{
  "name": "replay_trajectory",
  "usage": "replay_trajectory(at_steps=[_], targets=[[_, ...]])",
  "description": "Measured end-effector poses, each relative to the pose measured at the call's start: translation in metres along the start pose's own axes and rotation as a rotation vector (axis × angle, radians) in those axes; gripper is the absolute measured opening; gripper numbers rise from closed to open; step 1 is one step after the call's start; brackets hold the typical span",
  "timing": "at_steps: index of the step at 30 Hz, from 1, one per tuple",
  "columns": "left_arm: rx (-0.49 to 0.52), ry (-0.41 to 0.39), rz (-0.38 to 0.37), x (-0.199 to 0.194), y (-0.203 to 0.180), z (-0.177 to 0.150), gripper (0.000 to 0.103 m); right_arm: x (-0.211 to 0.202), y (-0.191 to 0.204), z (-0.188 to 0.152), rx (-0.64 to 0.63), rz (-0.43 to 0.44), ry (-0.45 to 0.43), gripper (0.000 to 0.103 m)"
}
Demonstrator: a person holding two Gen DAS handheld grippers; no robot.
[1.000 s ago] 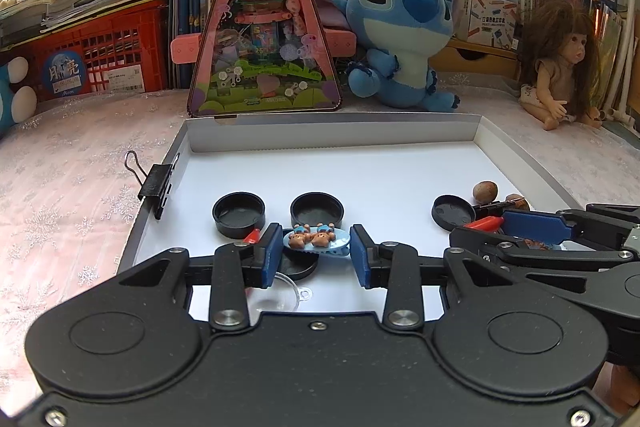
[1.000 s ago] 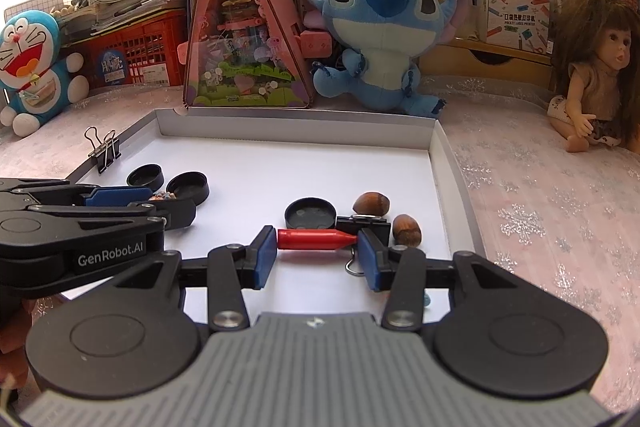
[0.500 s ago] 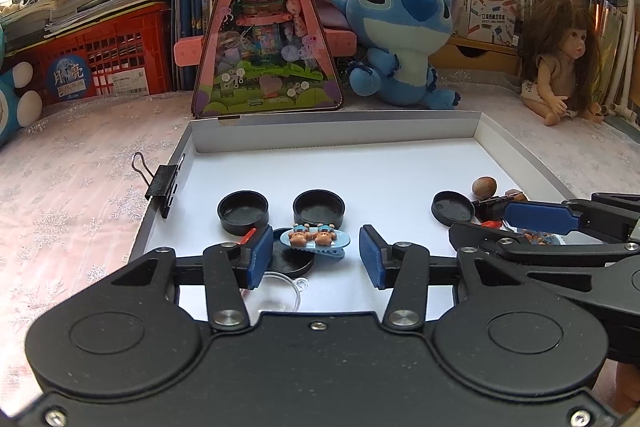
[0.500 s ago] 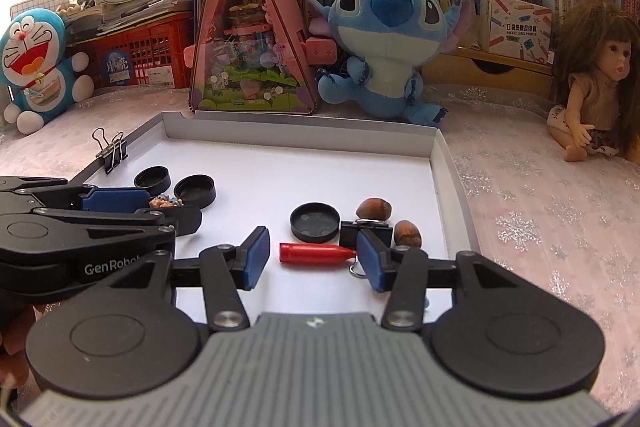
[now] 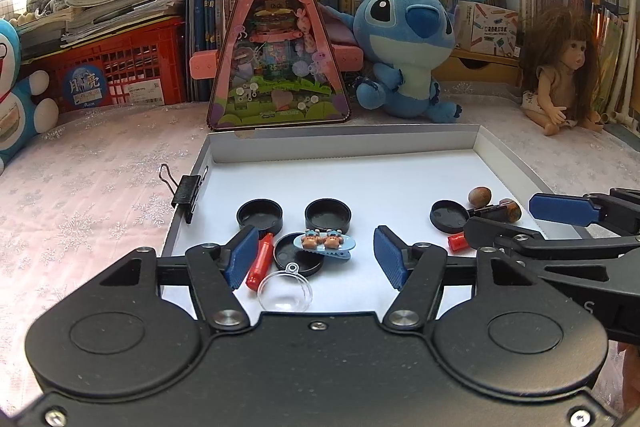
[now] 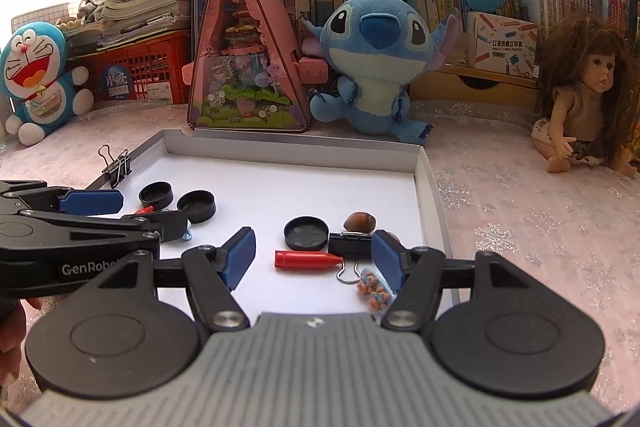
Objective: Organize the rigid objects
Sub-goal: 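Open both grippers to release the marker and figurine in the tray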
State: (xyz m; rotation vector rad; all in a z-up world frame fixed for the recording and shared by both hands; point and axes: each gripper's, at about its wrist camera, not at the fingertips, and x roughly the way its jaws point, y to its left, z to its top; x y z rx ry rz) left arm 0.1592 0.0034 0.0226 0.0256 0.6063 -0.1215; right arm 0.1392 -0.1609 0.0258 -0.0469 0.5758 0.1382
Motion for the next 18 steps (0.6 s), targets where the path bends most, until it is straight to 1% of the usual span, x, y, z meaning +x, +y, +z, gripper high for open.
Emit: replay_trajectory(at_steps=[18], targets=[[-0.016, -0.055, -0.005, -0.049, -0.001, -0.001, 0.063, -0.037, 0.0, 0.002, 0.026, 0.021, -0.038, 0.082]])
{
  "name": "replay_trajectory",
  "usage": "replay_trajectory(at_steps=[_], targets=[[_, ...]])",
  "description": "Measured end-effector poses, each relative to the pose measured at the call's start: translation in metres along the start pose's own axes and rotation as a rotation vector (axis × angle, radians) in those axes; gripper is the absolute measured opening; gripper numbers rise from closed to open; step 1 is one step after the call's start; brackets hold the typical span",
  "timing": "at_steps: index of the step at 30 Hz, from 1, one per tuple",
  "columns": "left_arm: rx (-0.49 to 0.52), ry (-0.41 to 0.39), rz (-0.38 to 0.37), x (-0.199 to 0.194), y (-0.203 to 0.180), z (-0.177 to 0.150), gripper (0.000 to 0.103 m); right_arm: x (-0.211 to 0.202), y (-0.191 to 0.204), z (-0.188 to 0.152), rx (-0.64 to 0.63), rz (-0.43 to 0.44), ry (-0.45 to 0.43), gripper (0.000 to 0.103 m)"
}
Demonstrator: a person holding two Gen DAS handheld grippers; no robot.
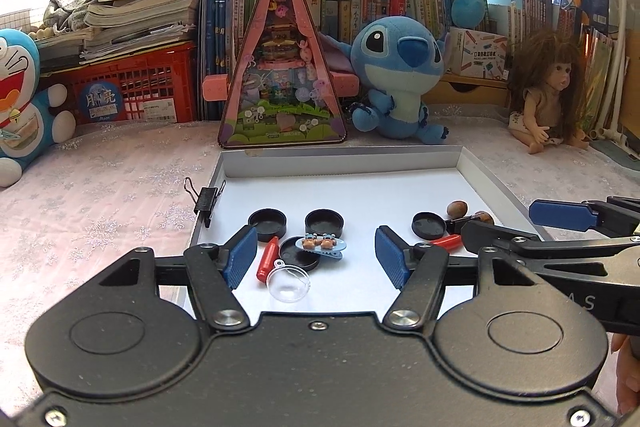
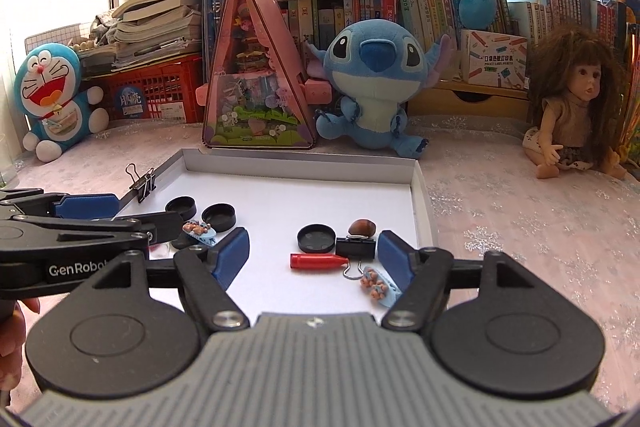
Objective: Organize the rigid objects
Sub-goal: 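Open both grippers to release the marker and figurine in the tray, then withdraw both open grippers up and away from the tray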
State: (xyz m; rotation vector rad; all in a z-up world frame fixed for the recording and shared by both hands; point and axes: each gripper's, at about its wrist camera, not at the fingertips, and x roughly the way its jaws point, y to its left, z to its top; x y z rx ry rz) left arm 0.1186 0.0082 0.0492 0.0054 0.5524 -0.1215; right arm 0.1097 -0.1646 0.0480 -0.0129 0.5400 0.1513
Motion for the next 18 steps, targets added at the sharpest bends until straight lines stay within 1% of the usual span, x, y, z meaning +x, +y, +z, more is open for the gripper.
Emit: replay_trajectory(at_steps=[3, 6, 18], targets=[[-0.005, -0.003, -0.004, -0.006, 0.0, -0.003, 0.064, -0.005, -0.001, -0.002, 0.001, 0.003, -0.003, 0.083], [-0.01, -0.003, -0.009, -0.012, 0.001, -0.007, 0.065, -0.009, -0.001, -0.005, 0.003, 0.004, -0.002, 0.083], [-0.041, 0.015, -0.013, -0.026, 0.002, -0.027, 0.066, -0.021, 0.001, -0.022, 0.013, 0.014, 0.006, 0.083]])
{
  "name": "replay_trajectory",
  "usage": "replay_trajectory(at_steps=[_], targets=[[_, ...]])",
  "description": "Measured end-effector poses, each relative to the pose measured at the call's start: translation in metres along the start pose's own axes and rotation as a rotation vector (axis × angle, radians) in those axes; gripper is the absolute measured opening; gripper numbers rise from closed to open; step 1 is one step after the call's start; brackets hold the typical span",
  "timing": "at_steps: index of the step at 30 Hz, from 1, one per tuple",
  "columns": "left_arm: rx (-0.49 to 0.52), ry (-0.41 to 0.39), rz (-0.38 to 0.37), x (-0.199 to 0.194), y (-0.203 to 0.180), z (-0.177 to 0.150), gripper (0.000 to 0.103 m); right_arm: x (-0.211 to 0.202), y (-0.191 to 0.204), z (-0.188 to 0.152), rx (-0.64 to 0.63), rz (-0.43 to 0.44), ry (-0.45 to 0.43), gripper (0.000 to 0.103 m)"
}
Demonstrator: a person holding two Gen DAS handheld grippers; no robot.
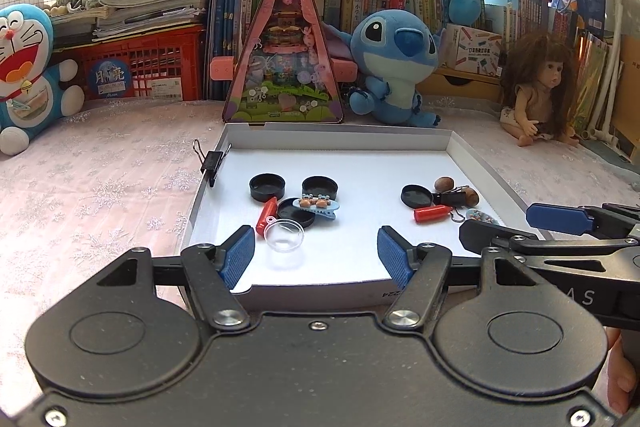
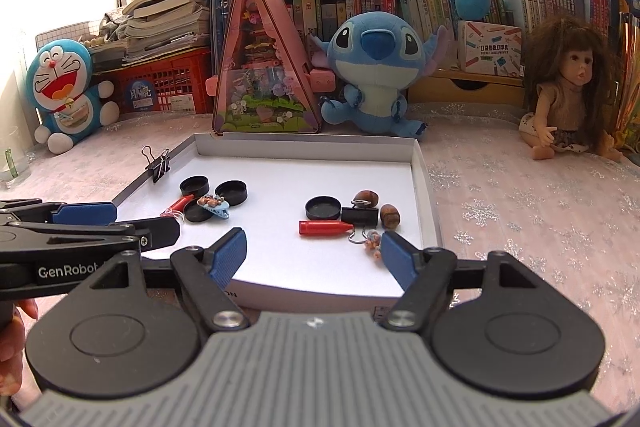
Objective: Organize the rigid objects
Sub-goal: 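Withdraw both open grippers up and away from the tray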
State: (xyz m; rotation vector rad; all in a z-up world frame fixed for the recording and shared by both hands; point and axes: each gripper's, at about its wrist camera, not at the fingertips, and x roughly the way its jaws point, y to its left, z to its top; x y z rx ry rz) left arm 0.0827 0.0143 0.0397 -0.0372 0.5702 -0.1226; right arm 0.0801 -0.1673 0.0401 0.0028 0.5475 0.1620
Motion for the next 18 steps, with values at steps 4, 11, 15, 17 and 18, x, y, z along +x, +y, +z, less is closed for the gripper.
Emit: replay_trajectory(at_steps=[4, 11, 15, 17, 18], targets=[[-0.004, 0.011, 0.0, -0.001, 0.0, -0.005, 0.066, -0.001, 0.001, -0.005, 0.002, 0.0, 0.006, 0.083], [0.003, 0.017, 0.008, -0.003, -0.001, -0.013, 0.066, -0.003, 0.001, -0.013, 0.008, -0.003, 0.019, 0.084], [0.002, 0.019, 0.013, -0.004, -0.001, -0.016, 0.066, -0.004, 0.003, -0.016, 0.001, -0.012, 0.016, 0.084], [-0.003, 0.017, 0.012, -0.005, -0.001, -0.017, 0.066, -0.005, 0.002, -0.016, 0.009, -0.011, 0.014, 0.085], [-0.003, 0.016, 0.012, -0.006, -0.001, -0.017, 0.066, -0.006, 0.002, -0.016, 0.015, -0.009, 0.013, 0.085]])
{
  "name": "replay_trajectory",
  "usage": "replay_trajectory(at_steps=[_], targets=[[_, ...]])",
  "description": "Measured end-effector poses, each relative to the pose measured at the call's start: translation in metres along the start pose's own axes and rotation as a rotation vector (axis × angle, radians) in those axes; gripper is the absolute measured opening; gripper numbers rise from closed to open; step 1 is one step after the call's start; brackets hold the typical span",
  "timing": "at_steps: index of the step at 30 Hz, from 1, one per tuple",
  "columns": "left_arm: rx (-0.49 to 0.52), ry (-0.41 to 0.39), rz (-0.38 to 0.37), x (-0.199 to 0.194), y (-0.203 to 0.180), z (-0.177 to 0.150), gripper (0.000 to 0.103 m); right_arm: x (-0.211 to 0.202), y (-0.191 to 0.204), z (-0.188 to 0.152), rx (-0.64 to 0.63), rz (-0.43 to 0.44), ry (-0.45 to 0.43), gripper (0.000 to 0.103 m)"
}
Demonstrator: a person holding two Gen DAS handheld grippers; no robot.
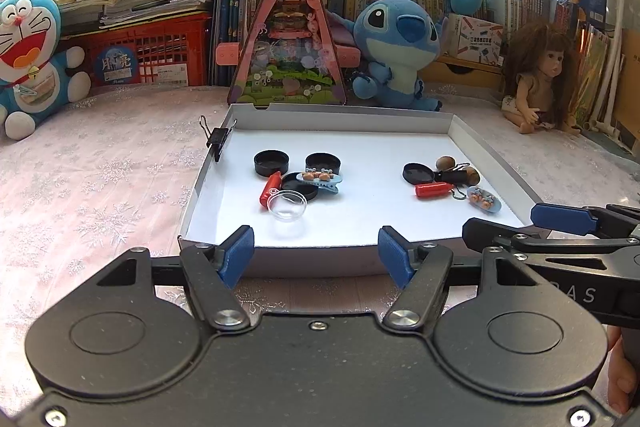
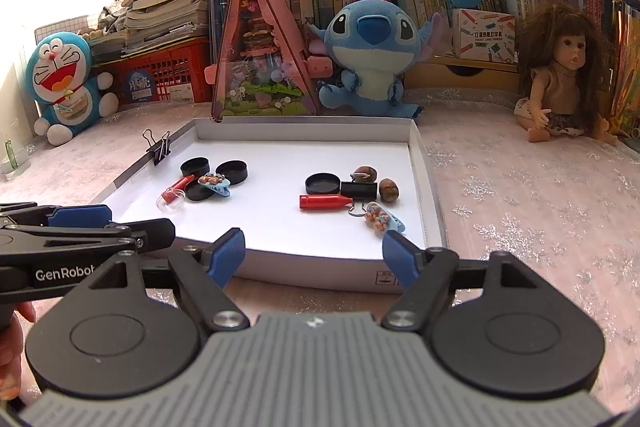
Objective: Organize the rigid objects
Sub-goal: 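Withdraw both open grippers up and away from the tray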
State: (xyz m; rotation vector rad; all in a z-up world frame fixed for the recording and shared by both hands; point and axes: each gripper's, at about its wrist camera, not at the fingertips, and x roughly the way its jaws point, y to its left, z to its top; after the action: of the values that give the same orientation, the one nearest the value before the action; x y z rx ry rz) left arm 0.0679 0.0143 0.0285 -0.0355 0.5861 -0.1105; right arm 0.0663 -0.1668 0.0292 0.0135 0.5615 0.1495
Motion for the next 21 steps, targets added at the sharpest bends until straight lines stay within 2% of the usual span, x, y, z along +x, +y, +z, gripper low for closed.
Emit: replay_trajectory(at_steps=[21], targets=[[0.036, 0.035, 0.009, 0.001, -0.003, -0.013, 0.07, -0.005, -0.002, -0.012, 0.009, -0.019, 0.015, 0.085]])
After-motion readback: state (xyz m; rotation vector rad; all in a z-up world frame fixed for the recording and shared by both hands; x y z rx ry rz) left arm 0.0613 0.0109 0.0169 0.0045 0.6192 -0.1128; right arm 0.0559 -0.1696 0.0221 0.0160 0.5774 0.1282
